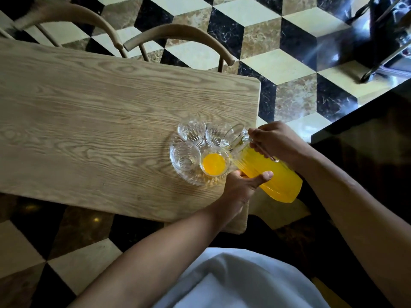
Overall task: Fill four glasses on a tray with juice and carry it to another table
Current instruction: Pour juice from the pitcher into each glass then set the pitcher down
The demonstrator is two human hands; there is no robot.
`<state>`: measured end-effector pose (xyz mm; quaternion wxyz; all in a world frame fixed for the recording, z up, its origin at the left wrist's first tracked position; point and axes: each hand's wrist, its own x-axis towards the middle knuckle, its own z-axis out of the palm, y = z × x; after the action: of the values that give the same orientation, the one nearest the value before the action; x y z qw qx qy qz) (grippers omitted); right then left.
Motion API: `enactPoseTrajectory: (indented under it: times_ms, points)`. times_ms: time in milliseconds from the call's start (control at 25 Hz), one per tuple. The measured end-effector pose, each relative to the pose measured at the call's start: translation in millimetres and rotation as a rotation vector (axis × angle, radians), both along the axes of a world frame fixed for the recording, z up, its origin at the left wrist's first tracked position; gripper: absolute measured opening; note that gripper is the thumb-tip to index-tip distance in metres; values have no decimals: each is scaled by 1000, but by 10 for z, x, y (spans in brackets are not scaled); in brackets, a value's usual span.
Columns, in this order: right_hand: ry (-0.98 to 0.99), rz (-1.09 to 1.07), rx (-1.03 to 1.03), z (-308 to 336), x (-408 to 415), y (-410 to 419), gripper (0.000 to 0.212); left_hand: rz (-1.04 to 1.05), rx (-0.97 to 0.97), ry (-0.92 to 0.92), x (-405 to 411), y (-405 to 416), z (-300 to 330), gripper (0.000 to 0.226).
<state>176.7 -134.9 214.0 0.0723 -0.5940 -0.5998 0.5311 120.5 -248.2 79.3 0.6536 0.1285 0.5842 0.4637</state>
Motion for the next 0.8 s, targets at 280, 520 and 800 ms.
enactPoseTrajectory:
  times_ms: [280, 520, 800]
  points:
    - [-71, 29, -19, -119, -16, 176, 43, 44, -59, -47, 78, 130, -75, 19]
    - [-86, 135, -38, -68, -41, 350, 41, 113, -77, -77, 215, 259, -39, 16]
    - [-119, 203, -30, -76, -141, 535, 41, 177, -132, -105, 255, 441, -37, 48]
